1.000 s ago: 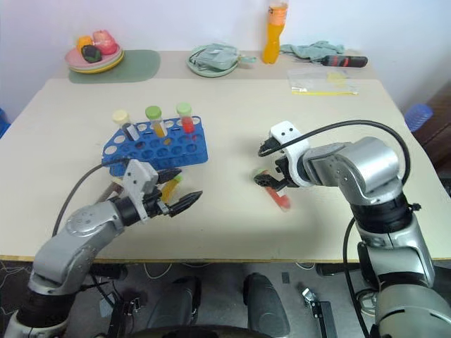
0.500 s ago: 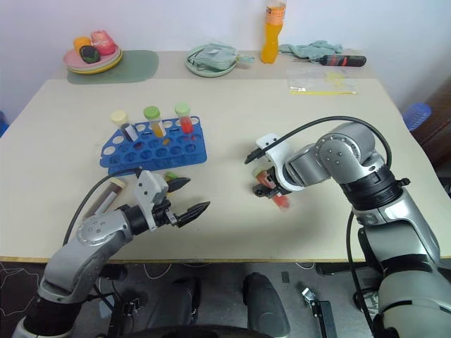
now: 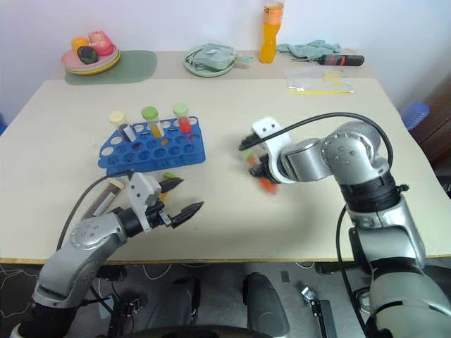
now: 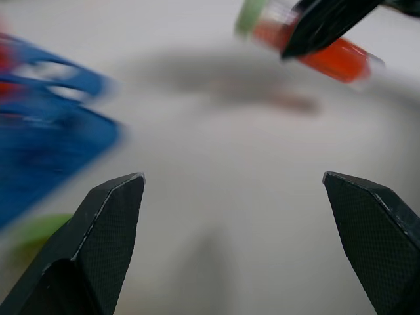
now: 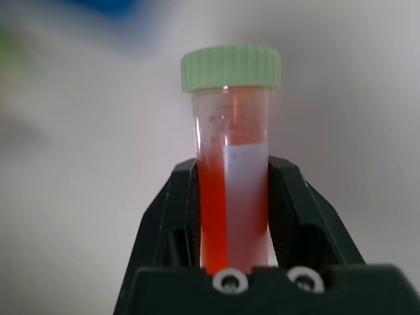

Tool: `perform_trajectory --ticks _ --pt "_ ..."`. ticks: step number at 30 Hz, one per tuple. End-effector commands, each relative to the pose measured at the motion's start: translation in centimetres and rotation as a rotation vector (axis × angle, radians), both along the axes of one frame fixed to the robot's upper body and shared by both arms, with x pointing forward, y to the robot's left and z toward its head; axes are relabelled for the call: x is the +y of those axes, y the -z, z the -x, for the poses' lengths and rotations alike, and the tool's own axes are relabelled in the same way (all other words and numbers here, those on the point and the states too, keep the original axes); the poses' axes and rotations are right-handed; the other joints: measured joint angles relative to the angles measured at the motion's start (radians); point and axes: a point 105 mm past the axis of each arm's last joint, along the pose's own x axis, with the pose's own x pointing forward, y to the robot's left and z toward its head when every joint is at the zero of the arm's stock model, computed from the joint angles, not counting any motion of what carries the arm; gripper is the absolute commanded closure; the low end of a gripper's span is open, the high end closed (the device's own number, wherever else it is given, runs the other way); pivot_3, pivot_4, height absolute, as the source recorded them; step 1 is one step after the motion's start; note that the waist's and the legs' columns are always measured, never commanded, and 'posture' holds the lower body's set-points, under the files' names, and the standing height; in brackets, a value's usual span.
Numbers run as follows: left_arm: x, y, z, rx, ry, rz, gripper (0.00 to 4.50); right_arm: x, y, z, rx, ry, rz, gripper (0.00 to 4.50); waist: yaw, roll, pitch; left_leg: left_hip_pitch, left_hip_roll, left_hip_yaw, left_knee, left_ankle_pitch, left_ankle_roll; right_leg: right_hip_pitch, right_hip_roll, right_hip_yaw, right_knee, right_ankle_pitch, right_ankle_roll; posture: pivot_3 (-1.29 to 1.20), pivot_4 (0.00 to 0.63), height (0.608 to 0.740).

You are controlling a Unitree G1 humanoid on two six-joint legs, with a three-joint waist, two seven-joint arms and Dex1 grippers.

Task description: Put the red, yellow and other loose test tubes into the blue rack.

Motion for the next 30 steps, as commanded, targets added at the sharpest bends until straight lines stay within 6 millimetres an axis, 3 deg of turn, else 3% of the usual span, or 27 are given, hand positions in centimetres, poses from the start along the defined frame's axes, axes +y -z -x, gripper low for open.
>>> perform_trajectory --ticks 1,5,11,16,30 --pt "3.1 -1.3 -0.8 -0.062 -0.151 0.022 0.0 2.7 -5.0 -0.2 -0.302 -0.133 -0.252 3.3 0.0 0.0 0.0 0.0 0.0 0.0 0.0 0.0 0.0 0.0 0.0 0.0 0.0 0.0 0.0 0.0 0.15 0.74" --pt "5.8 -2.1 -1.3 -0.101 -0.3 0.052 0.0 6.7 -6.3 -1.1 -0.502 -0.236 -0.486 3.3 -0.002 0.0 0.0 0.001 0.0 0.0 0.0 0.0 0.0 0.001 0.0 0.0 -0.001 0.0 0.0 0.0 0.15 0.74" --pt "8.0 -2.5 -0.8 -0.121 -0.407 0.058 0.0 11.6 -3.6 -2.5 -0.666 -0.248 -0.505 3.3 -0.017 -0.001 0.0 0.001 0.0 0.0 0.0 0.0 -0.001 0.001 -0.001 0.0 0.001 0.0 0.0 0.0 0.15 0.74" --pt "8.2 -3.3 -0.4 -0.136 -0.433 0.067 0.0 12.5 -1.9 -4.0 -0.686 -0.191 -0.493 3.3 -0.018 -0.001 0.0 0.001 -0.001 0.0 0.0 0.0 -0.001 0.001 -0.002 0.0 0.001 0.0 0.0 0.0 0.15 0.74" --pt "6.2 -4.0 -0.3 -0.115 -0.375 0.077 0.0 13.2 0.9 -5.3 -0.671 -0.156 -0.44 3.3 -0.024 0.0 0.0 0.002 -0.001 0.0 0.0 0.001 -0.001 0.001 -0.002 0.0 0.002 0.0 0.0 0.0 0.15 0.74"
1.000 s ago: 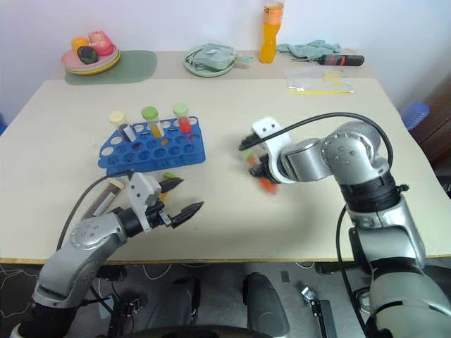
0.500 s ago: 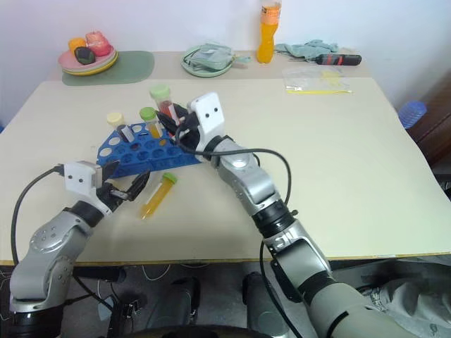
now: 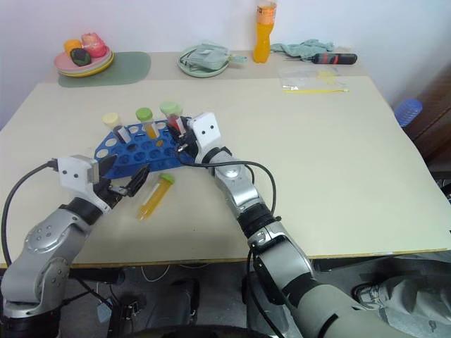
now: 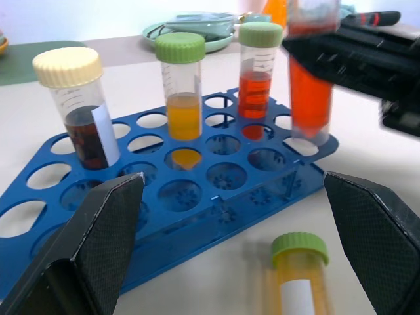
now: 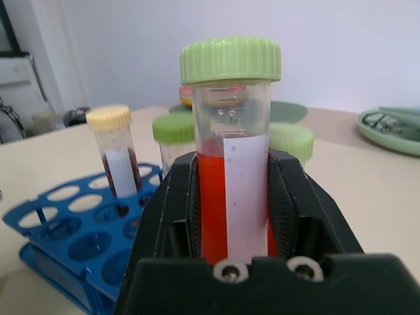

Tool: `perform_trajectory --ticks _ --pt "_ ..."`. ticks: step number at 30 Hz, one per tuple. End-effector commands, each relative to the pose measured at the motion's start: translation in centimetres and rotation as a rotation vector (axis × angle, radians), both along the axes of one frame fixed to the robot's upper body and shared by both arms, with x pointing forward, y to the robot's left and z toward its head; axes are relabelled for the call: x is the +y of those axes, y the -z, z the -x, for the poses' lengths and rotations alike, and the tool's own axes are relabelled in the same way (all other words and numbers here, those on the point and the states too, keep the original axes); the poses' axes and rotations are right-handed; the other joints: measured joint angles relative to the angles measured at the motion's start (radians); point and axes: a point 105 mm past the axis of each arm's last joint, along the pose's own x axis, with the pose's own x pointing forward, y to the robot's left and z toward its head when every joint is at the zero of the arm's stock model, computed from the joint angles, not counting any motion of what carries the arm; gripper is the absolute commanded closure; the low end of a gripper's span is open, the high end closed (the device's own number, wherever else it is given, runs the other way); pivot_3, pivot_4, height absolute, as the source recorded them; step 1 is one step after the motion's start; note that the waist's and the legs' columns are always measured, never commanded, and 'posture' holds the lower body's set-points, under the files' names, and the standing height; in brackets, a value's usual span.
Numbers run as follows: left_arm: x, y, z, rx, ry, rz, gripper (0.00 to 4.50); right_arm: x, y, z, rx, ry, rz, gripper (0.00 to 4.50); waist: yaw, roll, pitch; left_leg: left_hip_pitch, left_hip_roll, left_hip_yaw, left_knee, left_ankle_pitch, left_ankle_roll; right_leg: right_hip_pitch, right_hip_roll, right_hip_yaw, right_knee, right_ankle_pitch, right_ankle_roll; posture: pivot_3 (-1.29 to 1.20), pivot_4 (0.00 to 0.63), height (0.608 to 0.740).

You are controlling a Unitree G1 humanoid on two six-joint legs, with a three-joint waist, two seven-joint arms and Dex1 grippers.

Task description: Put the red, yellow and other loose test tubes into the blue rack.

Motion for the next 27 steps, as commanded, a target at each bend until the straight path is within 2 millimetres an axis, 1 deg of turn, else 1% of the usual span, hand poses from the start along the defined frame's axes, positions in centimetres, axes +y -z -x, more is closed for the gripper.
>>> perform_trajectory --ticks 1,5,12,17,20,21,24,27 --pt "-0.7 -1.1 0.2 -0.036 0.027 -0.008 0.0 0.9 -1.8 0.2 -0.057 -0.023 -0.028 3.3 0.0 0.0 0.0 0.0 0.0 0.0 0.0 0.0 0.0 0.0 0.0 0.0 0.0 0.0 0.0 0.0 0.15 0.74" --pt "-1.3 -1.0 0.1 -0.026 0.047 -0.013 0.0 1.4 -1.4 0.1 -0.047 -0.017 -0.033 3.3 0.0 0.0 0.0 0.0 0.0 0.0 0.0 0.0 0.0 0.0 0.0 0.0 0.0 0.0 0.0 0.0 0.15 0.74" --pt "-1.4 -1.0 0.1 -0.018 0.058 -0.014 0.0 1.5 -0.8 0.0 -0.034 -0.01 -0.036 3.3 0.001 0.0 0.0 0.0 0.0 0.0 0.0 0.0 0.0 0.0 0.0 0.0 0.001 0.0 0.0 0.0 0.15 0.74" --pt "-1.1 -0.7 0.2 -0.012 0.058 -0.01 0.0 1.4 -0.1 0.4 -0.024 -0.025 -0.05 3.3 0.001 0.0 0.0 0.0 0.0 0.0 0.0 0.0 0.0 0.0 0.0 0.0 0.001 0.0 0.0 0.0 0.15 0.74" --pt "-0.9 -0.5 0.2 -0.007 0.055 -0.009 0.0 1.1 -0.3 0.5 -0.021 -0.04 -0.08 3.3 0.001 0.0 0.0 0.0 0.0 0.0 0.0 0.0 -0.001 0.0 0.0 0.0 0.001 0.0 0.0 0.0 0.15 0.74" --pt "-0.8 -0.4 0.2 -0.005 0.054 -0.009 0.0 1.0 -0.4 0.5 -0.021 -0.045 -0.088 2.94 0.001 0.0 0.0 0.0 0.0 0.0 0.0 0.0 -0.001 0.0 0.0 0.0 0.001 0.0 0.0 0.0 0.15 0.74" --pt "-0.7 -0.1 0.2 0.001 0.052 -0.009 0.0 0.7 -0.7 0.5 -0.03 -0.043 -0.101 1.64 0.0 0.0 0.0 0.0 0.0 0.0 0.0 0.0 -0.001 0.0 0.0 0.0 0.001 0.0 0.0 0.0 0.15 0.74" --pt "-0.6 0.2 0.2 0.012 0.05 -0.007 0.0 0.5 -1.3 0.6 -0.05 -0.04 -0.115 0.09 -0.001 0.0 0.0 0.0 0.0 0.0 0.0 0.0 -0.001 0.0 0.0 0.0 0.001 0.0 0.0 0.0 0.15 0.74"
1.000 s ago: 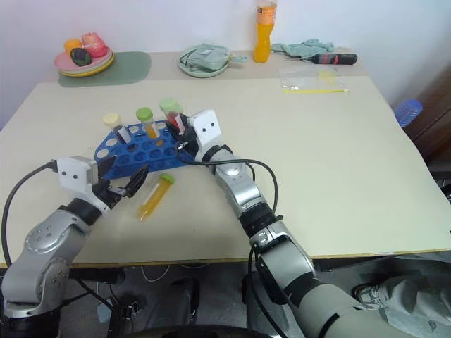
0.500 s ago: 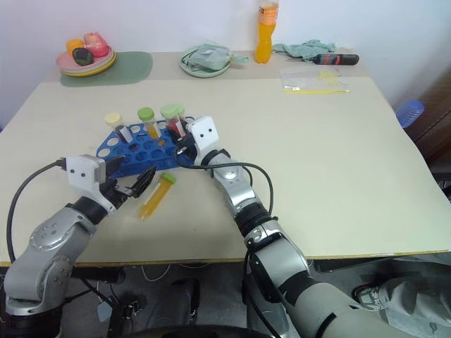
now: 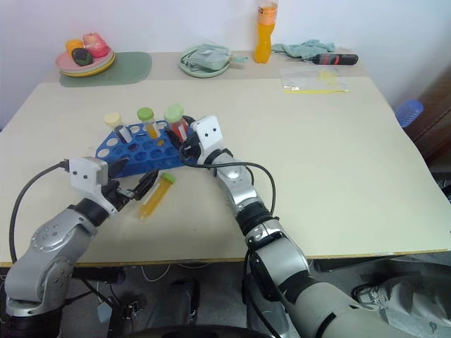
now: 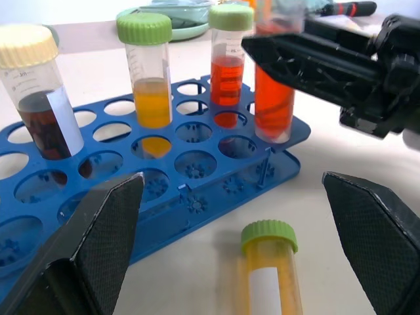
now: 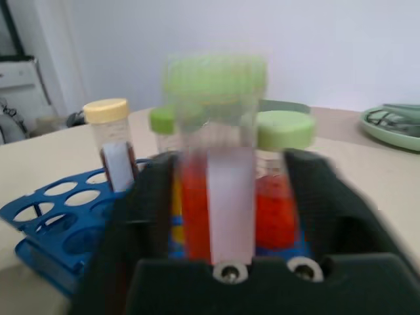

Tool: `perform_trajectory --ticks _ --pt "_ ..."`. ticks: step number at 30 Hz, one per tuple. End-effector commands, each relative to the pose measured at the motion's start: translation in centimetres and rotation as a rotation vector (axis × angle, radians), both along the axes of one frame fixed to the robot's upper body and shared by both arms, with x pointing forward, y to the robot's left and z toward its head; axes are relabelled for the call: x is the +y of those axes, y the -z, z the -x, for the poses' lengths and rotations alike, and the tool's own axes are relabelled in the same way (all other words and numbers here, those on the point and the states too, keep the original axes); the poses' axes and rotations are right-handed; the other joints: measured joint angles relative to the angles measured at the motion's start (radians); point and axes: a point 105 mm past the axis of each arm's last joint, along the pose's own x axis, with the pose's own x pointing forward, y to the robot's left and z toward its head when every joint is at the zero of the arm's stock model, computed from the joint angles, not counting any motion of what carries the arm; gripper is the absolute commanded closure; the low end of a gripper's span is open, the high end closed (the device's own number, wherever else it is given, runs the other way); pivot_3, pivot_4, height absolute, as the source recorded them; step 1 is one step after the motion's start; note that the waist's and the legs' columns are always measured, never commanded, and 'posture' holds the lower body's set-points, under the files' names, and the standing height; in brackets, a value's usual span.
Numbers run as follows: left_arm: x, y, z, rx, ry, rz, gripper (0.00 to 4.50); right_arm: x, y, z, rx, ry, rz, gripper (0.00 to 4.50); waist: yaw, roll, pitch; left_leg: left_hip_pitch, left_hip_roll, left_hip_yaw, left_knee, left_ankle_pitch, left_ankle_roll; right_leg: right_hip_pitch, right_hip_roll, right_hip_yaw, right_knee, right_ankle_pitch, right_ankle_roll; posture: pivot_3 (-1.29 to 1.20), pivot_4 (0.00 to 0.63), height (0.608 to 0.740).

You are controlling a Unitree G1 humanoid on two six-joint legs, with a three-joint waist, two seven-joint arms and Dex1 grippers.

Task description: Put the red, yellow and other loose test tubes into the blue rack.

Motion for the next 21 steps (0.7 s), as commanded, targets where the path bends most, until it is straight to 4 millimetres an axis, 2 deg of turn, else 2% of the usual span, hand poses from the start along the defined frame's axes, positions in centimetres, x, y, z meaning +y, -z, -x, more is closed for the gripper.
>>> perform_trajectory --ticks 1,5,9,12,16,18,21 --pt "0.5 -0.5 0.2 -0.029 -0.012 -0.01 0.0 1.0 -1.9 1.1 -0.052 -0.031 -0.085 0.03 -0.001 0.0 0.0 0.0 0.0 0.0 0.0 0.0 0.0 0.0 0.0 0.0 0.0 0.0 0.0 0.0 0.15 0.74" --pt "0.5 0.2 0.1 0.007 -0.02 -0.032 0.0 1.0 -3.3 1.8 -0.108 -0.065 -0.09 0.03 0.0 0.0 0.0 0.0 0.0 0.0 0.0 0.0 0.0 0.0 0.0 0.0 0.0 0.0 0.0 0.0 0.15 0.74" --pt "0.4 0.8 0.0 0.072 -0.022 -0.075 0.0 -0.3 -4.5 2.3 -0.157 -0.063 -0.084 0.03 0.0 0.0 0.0 0.0 0.0 0.0 0.0 0.0 0.0 0.0 0.0 0.0 0.0 0.0 0.0 0.0 0.15 0.74" --pt "-0.1 0.4 -0.1 0.14 -0.02 -0.141 0.0 -2.5 -5.0 3.1 -0.205 -0.067 -0.033 0.03 0.003 0.0 0.0 0.0 0.0 -0.001 0.0 0.0 0.0 0.0 0.0 0.0 0.0 0.0 0.0 0.0 0.15 0.74" --pt "-0.7 -0.4 -1.0 0.414 -0.027 -0.27 0.0 -6.3 -5.0 4.9 -0.241 -0.136 0.114 0.03 0.026 0.0 0.001 -0.002 -0.001 -0.006 0.001 0.0 0.0 0.001 0.0 -0.004 0.001 0.0 0.0 0.0 0.15 0.74" --pt "-1.2 0.1 -1.0 0.54 0.018 -0.332 0.0 -7.2 -5.0 5.5 -0.243 -0.167 0.168 0.03 0.018 -0.001 0.001 -0.001 -0.002 -0.005 0.002 0.0 0.0 0.002 0.0 -0.004 0.001 0.0 0.0 0.0 0.15 0.74" --pt "-1.9 0.2 -1.5 0.594 0.076 -0.413 0.0 -8.1 -5.2 6.6 -0.239 -0.231 0.234 0.03 -0.011 0.0 0.001 0.002 -0.001 -0.003 0.0 0.0 0.0 0.003 0.0 -0.001 0.001 -0.001 0.001 0.0 0.15 0.74"
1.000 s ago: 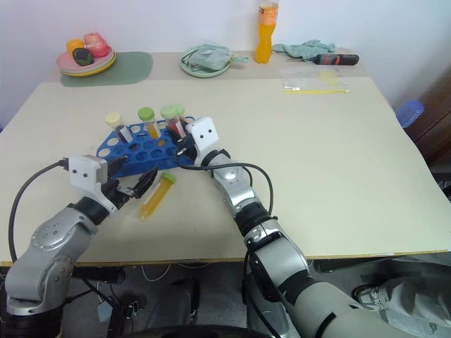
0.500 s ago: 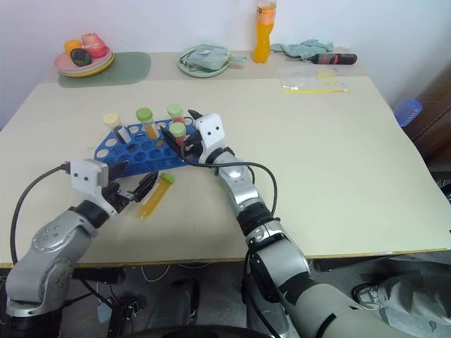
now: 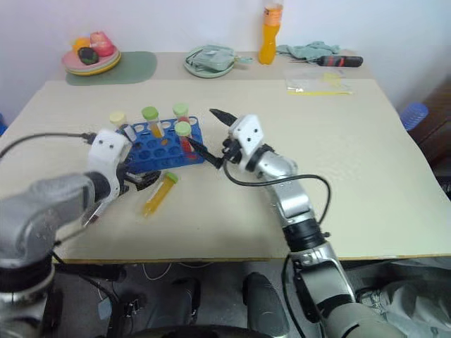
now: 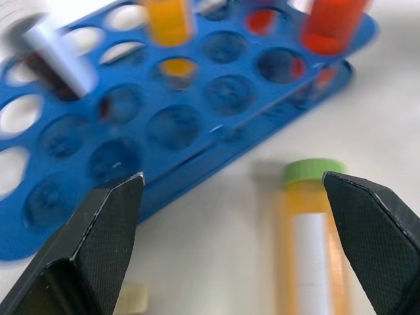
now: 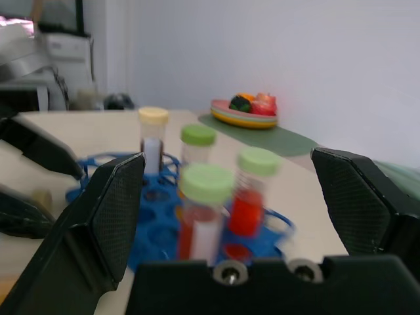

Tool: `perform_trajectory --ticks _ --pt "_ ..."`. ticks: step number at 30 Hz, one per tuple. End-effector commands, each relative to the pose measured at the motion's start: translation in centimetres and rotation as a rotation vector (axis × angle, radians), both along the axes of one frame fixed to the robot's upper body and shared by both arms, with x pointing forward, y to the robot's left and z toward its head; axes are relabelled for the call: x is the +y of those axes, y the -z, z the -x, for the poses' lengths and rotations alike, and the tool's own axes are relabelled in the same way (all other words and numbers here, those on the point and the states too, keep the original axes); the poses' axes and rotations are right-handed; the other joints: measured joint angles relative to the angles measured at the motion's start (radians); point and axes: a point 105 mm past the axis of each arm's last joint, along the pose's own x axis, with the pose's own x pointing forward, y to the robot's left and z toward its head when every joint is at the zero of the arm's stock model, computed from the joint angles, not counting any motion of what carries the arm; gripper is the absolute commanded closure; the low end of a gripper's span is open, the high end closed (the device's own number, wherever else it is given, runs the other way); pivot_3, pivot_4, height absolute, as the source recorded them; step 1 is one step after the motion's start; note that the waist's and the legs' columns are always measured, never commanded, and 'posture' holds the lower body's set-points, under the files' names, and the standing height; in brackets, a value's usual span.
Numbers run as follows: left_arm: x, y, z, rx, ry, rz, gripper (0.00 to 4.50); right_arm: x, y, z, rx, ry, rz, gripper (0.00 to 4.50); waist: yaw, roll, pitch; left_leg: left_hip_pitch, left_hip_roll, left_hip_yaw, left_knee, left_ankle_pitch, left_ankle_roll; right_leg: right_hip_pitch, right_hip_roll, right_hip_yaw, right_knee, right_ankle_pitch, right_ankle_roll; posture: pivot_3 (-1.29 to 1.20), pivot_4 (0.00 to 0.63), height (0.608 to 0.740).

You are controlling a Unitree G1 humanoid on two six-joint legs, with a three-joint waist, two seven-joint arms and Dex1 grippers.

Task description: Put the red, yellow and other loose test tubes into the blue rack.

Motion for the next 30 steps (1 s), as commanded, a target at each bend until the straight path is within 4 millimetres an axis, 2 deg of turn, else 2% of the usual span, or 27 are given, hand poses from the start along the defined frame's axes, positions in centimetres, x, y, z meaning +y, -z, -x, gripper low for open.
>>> perform_trajectory --ticks 1,7,15,18,23,24,29,30 --pt "-1.3 1.1 0.0 0.118 0.068 -0.035 0.0 -0.3 -1.5 2.2 -0.029 -0.11 0.042 0.03 -0.008 0.0 0.0 0.0 0.001 0.0 -0.001 0.0 0.0 0.0 0.001 0.0 0.0 0.0 0.0 0.0 0.15 0.74" --pt "-2.3 1.8 -0.4 0.217 0.085 -0.045 0.0 -0.9 -0.8 4.7 0.02 -0.229 0.157 0.03 -0.007 0.0 0.0 -0.001 0.001 -0.001 0.0 0.0 0.0 -0.002 0.0 0.0 0.002 0.0 -0.001 0.0 0.15 0.74" --pt "-2.3 2.4 -0.6 0.283 -0.001 -0.024 0.0 -0.8 0.3 5.7 0.049 -0.251 0.196 0.03 0.009 0.0 0.0 -0.002 0.0 -0.002 0.001 0.0 0.0 -0.002 -0.002 0.0 0.001 0.0 0.0 0.0 0.15 0.74" --pt "-2.3 2.8 -0.6 0.297 -0.034 -0.037 0.82 -0.6 0.4 5.9 0.05 -0.254 0.192 0.0 0.012 0.0 0.0 -0.002 -0.001 -0.002 0.002 0.001 -0.001 -0.002 -0.002 0.0 0.001 0.0 0.0 0.0 0.15 0.74" --pt "-2.6 2.9 0.0 0.312 -0.075 -0.028 3.5 0.0 0.5 6.0 0.052 -0.271 0.184 0.0 0.01 0.0 0.0 -0.002 -0.001 -0.002 0.001 0.003 -0.005 -0.002 -0.002 0.0 0.002 0.0 0.0 0.0 0.15 0.74" --pt "-2.7 2.7 0.2 0.313 -0.076 -0.027 3.74 0.1 0.4 6.0 0.051 -0.274 0.183 0.0 0.009 0.0 0.0 -0.002 -0.001 -0.002 0.001 0.003 -0.005 -0.003 -0.002 0.0 0.002 0.0 0.0 0.0 0.15 0.74" --pt "-2.6 0.6 1.2 0.275 -0.039 -0.007 3.76 0.4 0.4 6.1 0.049 -0.284 0.18 0.0 0.011 -0.001 0.0 -0.003 -0.001 -0.001 0.001 0.004 -0.007 -0.003 -0.002 0.0 0.002 0.0 -0.001 0.0 0.15 0.74" --pt "-1.9 0.5 1.3 0.277 -0.064 0.003 3.76 0.4 0.4 6.1 0.049 -0.285 0.18 0.0 0.012 -0.001 0.0 -0.003 -0.001 -0.001 0.001 0.004 -0.007 -0.003 -0.002 0.0 0.002 0.0 -0.001 0.0 0.15 0.74"
